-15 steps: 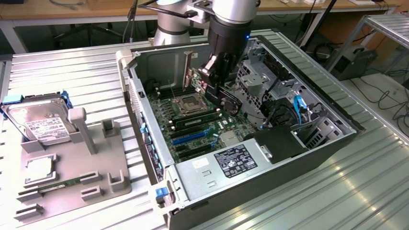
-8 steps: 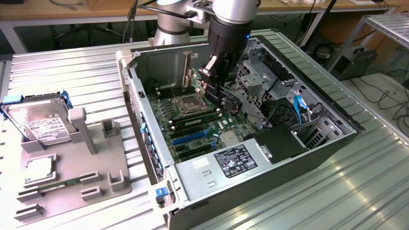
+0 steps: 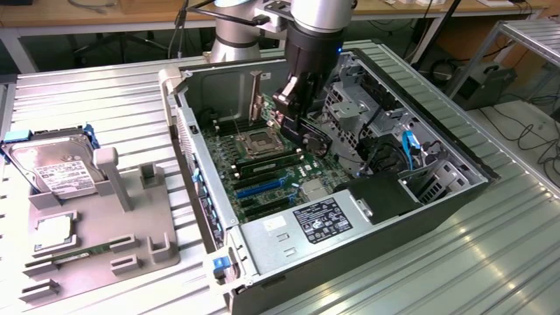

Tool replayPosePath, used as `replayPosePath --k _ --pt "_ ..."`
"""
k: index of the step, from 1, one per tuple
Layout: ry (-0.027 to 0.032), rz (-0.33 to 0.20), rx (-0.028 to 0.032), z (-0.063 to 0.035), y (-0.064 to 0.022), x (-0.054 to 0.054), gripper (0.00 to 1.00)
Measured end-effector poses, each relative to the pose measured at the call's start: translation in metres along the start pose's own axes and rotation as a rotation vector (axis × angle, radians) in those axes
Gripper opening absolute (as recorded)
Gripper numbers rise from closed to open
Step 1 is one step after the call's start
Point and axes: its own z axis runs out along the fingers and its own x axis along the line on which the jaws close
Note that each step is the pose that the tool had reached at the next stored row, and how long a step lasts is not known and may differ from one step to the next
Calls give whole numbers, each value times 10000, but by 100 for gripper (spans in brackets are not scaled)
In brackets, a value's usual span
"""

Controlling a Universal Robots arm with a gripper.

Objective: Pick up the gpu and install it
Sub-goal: 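Insert the gpu into the slot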

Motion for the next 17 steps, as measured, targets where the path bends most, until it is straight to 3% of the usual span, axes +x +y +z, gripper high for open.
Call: replayPosePath --k 17 --pt "-9 -454 -13 0 0 0 26"
